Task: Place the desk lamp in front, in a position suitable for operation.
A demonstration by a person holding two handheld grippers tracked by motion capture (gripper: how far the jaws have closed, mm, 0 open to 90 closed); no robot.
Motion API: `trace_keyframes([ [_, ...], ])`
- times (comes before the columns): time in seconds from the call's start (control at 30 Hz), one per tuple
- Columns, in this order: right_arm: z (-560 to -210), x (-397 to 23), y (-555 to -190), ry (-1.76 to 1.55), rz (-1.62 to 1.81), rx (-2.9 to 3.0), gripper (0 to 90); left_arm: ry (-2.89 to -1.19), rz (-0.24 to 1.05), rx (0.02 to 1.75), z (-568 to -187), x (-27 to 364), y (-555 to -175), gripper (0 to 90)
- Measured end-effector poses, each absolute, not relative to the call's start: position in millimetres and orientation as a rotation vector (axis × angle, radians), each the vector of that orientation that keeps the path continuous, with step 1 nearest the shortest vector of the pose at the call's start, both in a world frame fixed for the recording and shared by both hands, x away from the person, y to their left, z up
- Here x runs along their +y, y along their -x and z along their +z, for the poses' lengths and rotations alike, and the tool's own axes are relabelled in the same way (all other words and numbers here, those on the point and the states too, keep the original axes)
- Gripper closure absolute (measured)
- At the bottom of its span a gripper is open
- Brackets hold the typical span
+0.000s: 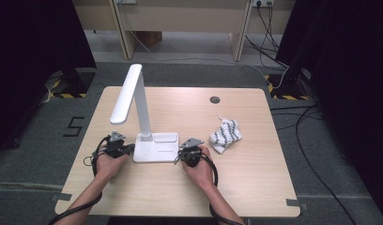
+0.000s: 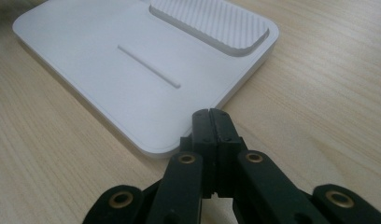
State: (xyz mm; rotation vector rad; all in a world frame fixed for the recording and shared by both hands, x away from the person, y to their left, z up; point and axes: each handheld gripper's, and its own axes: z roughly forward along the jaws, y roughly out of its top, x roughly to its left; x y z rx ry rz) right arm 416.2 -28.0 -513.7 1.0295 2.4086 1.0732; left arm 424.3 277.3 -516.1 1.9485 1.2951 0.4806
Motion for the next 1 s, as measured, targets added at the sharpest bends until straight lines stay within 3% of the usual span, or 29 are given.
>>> trace_keyframes([
  [0.47, -508.2, -48.1, -419.2, -1.116, 0.985, 2.306, 89.4, -1.989, 0.420, 1.205, -513.0, 264.6, -410.5, 89.3],
  [0.7, -500.1, -55.4, -410.7, -1.121, 0.999, 2.331, 90.0, -1.934, 0.515, 1.295, -502.4, 281.2, -442.3, 89.4],
  [1.0, -502.9, -41.2, -400.2, -1.095, 1.036, 2.405, 90.0, -1.977, 0.530, 1.262, -504.7, 269.7, -482.0, 89.4],
])
